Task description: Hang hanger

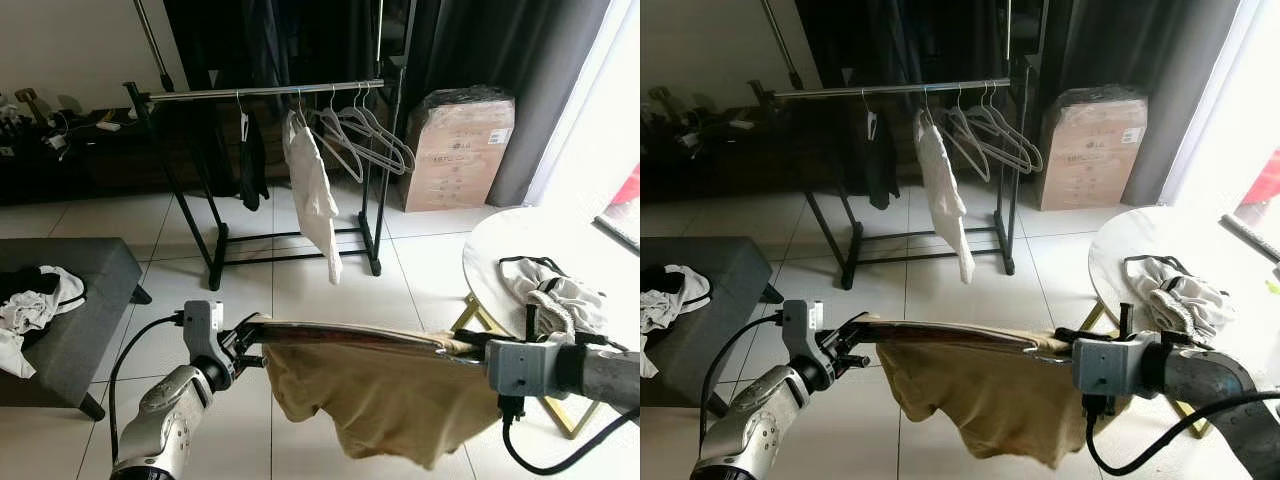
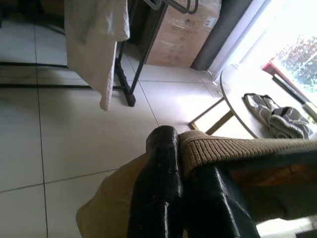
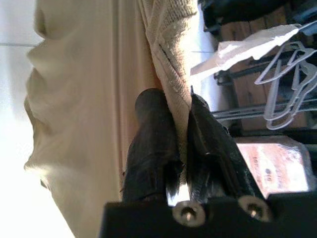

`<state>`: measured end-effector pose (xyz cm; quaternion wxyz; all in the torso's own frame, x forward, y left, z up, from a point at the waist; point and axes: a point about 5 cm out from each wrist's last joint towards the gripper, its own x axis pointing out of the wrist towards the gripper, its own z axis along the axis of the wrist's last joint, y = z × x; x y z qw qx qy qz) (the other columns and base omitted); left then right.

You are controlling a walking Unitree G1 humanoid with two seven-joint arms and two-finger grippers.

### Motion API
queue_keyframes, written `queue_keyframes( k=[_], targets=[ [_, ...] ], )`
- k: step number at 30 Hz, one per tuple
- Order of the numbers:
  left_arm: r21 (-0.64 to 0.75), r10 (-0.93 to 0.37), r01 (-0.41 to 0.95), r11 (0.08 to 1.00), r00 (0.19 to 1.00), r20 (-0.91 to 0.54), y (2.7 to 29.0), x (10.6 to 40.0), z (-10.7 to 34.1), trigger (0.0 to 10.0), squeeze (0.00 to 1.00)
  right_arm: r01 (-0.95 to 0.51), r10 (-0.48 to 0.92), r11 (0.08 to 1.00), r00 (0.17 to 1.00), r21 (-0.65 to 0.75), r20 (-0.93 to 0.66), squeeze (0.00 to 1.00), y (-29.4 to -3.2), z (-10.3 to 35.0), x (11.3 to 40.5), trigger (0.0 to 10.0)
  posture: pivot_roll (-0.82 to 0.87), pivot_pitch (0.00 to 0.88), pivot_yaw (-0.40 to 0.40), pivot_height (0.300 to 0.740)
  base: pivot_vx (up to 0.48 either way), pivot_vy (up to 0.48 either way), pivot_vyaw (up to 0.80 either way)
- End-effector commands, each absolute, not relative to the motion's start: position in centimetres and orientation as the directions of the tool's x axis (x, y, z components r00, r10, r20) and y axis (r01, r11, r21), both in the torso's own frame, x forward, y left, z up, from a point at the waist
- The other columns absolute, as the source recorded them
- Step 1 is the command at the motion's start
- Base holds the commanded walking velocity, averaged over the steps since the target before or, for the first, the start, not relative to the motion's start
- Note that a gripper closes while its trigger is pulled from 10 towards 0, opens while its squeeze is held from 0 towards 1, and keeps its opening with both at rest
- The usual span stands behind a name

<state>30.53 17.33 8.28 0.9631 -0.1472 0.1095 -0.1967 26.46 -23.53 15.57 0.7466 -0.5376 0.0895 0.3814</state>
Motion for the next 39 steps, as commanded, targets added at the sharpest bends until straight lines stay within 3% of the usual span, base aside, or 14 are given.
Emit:
queue_keyframes(
  k=[1,8,17,20,23,24,25,26,27,28,29,37,38,39],
  targets=[
    [-0.253,-0.308,0.262,0.931,0.937,-0.165,20.9,30.2,8.9,0.0,0.0,-0.667,0.19,0.124,0.742,-0.734,-0.643,0.0,-28.8,15.2,26.6,0.0,-0.09,0.112,0.029,0.74,0.0,0.0,0.0],
    [-0.225,-0.34,0.294,0.929,0.918,-0.203,20.9,29.9,8.6,0.0,0.0,-0.674,0.027,0.04,0.739,-0.738,-0.673,0.0,-30.9,15.1,26.7,0.0,-0.09,0.108,0.028,0.74,0.0,0.0,0.0],
    [-0.174,-0.341,0.304,0.936,0.905,-0.255,20.9,29.6,8.0,0.0,0.0,-0.689,-0.024,-0.02,0.725,-0.725,-0.688,0.0,-31.5,15.1,26.7,0.0,-0.09,0.105,0.027,0.74,0.0,0.0,0.0],
    [-0.184,-0.37,0.332,0.925,0.897,-0.243,20.5,29.7,8.4,0.0,0.0,-0.693,-0.003,-0.007,0.721,-0.721,-0.693,0.0,-31.1,14.8,26.7,0.0,-0.09,0.105,0.025,0.74,0.0,0.0,0.0],
    [-0.219,-0.508,0.469,0.856,0.842,-0.18,18.4,29.5,9.7,0.0,0.0,-0.695,0.083,0.051,0.718,-0.717,-0.691,0.0,-29.0,14.0,27.0,0.0,-0.09,0.104,0.023,0.74,0.0,0.0,0.0],
    [-0.22,-0.562,0.526,0.821,0.813,-0.152,17.6,29.3,10.3,1.0,0.0,-0.702,0.101,0.055,0.711,-0.71,-0.696,0.0,-28.4,13.7,27.0,0.0,-0.09,0.103,0.023,0.74,0.0,0.0,0.0],
    [-0.215,-0.668,0.639,0.739,0.737,-0.108,16.0,28.7,11.5,3.2,0.0,-0.718,0.14,0.063,0.694,-0.693,-0.707,0.0,-27.1,13.0,27.1,0.0,-0.09,0.105,0.023,0.74,0.0,0.0,0.0],
    [-0.215,-0.668,0.639,0.739,0.737,-0.108,16.0,28.7,11.5,3.2,0.0,-0.718,0.14,0.063,0.694,-0.693,-0.707,0.0,-27.1,13.0,27.1,0.0,-0.09,0.105,0.023,0.74,0.0,0.0,0.0],
    [-0.194,-0.727,0.703,0.684,0.681,-0.093,15.1,28.3,12.2,7.0,0.0,-0.731,0.17,0.067,0.679,-0.679,-0.714,0.0,-26.2,12.5,27.1,0.0,-0.09,0.104,0.023,0.74,0.0,0.0,0.0],
    [-0.179,-0.76,0.74,0.648,0.642,-0.1,14.6,28.0,12.6,9.0,0.0,-0.745,0.197,0.058,0.661,-0.664,-0.724,0.0,-25.4,12.1,27.0,0.0,-0.09,0.105,0.022,0.74,0.0,0.0,0.0],
    [-0.176,-0.77,0.751,0.637,0.629,-0.106,14.4,27.9,12.7,10.0,0.0,-0.75,0.207,0.055,0.654,-0.659,-0.728,0.0,-25.2,12.0,27.0,0.0,-0.09,0.106,0.021,0.74,0.0,0.0,0.0],
    [-0.06,-0.88,0.906,0.418,0.388,-0.274,13.6,25.2,13.2,10.0,0.0,-0.795,0.319,0.014,0.579,-0.607,-0.751,0.0,-21.9,10.7,26.9,0.0,-0.08,0.11,0.02,0.74,0.0,0.0,0.0],
    [-0.033,-0.874,0.911,0.411,0.383,-0.299,13.7,25.1,13.1,10.0,0.14,-0.797,0.331,0.018,0.574,-0.603,-0.749,0.0,-21.6,10.8,27.0,0.0,-0.08,0.111,0.02,0.74,0.0,0.0,0.0],
    [-0.033,-0.874,0.911,0.411,0.383,-0.299,13.7,25.1,13.1,10.0,0.14,-0.797,0.331,0.018,0.574,-0.603,-0.749,0.0,-21.6,10.8,27.0,0.0,-0.08,0.111,0.02,0.74,0.0,0.0,0.0]
  ],
)
